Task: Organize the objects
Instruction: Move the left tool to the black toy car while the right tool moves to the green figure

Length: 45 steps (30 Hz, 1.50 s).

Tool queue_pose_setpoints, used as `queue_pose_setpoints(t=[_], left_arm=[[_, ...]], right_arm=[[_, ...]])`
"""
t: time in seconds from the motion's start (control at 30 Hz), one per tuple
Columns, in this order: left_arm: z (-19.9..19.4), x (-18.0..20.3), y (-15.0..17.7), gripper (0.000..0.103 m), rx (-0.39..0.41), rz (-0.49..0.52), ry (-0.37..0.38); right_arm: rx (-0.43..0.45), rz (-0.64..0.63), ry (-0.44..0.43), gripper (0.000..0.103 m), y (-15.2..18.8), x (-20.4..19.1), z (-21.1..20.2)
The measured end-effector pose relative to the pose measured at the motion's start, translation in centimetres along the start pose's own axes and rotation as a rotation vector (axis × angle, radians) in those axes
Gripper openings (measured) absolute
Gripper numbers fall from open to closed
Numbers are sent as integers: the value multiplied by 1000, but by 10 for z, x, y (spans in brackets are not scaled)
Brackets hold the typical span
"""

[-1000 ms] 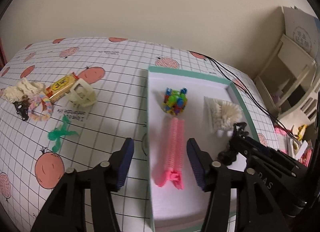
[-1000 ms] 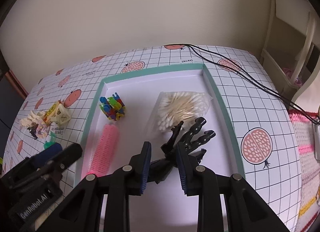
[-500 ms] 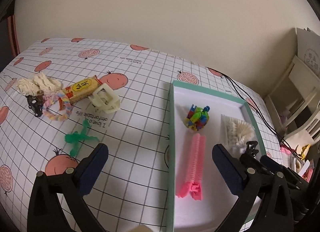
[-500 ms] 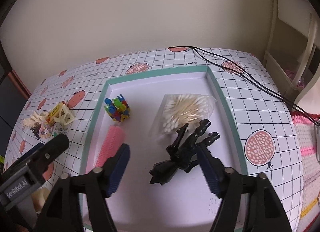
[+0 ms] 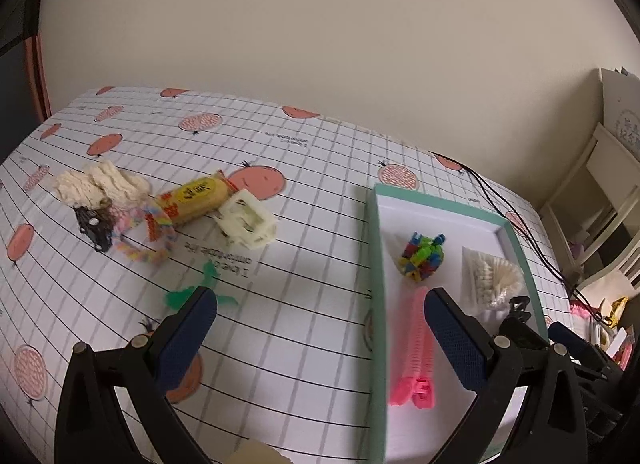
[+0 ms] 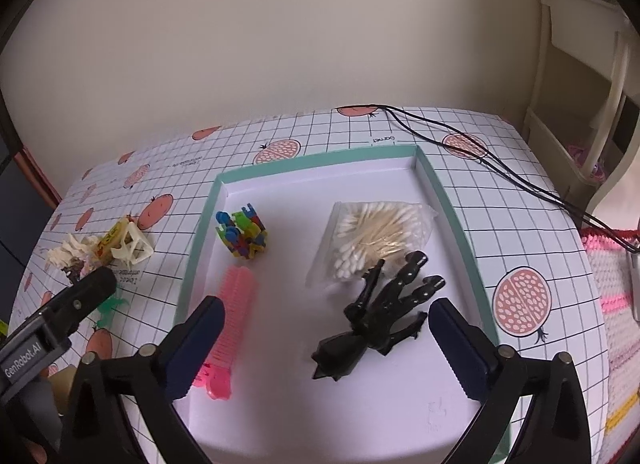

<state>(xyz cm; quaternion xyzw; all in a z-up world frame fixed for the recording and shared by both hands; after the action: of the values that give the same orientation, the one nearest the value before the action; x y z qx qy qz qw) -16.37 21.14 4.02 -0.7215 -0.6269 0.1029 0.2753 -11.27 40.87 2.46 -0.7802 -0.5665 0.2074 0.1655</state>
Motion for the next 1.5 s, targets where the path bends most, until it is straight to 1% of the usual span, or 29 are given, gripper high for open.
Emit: queue_pose_setpoints(t=[0.33, 0.47, 0.67, 0.87, 1.1, 1.3, 1.5], left_arm=[[-8, -49, -11, 103, 7, -45, -28], [-14, -78, -19, 103, 21, -82, -49], [-19, -129, -24, 103, 21, -157, -85], [-20, -176, -27, 103, 14, -223, -117], [-17, -218, -27, 103, 9, -277, -137], [-6, -234, -24, 103, -16, -289, -145], [8, -242, -23, 103, -76, -278, -195]], right_arm=[[22, -33, -3, 103, -8, -34, 2], [44, -43, -13, 103, -12, -53, 0], [70, -69, -64, 103, -18, -92, 0], [40, -137, -104, 103, -10, -138, 12], [-10, -205, -148, 103, 5, -182, 32], [-53, -250, -165, 103, 16, -210, 50], [-93, -275, -165, 103, 24, -224, 68]])
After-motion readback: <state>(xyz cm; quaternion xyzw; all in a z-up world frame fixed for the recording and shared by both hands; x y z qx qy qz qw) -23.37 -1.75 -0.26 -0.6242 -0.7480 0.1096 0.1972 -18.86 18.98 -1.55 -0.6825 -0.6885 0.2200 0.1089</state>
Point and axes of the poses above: each gripper's, at about its wrist camera, not at the fingertips, and z roughly the way its jaws point, x to its right, y to its underside, the point moved 7 cm from there along z, roughly the way its jaws point, and after that the axes turned 8 degrees about -x, right-handed, at the moved point
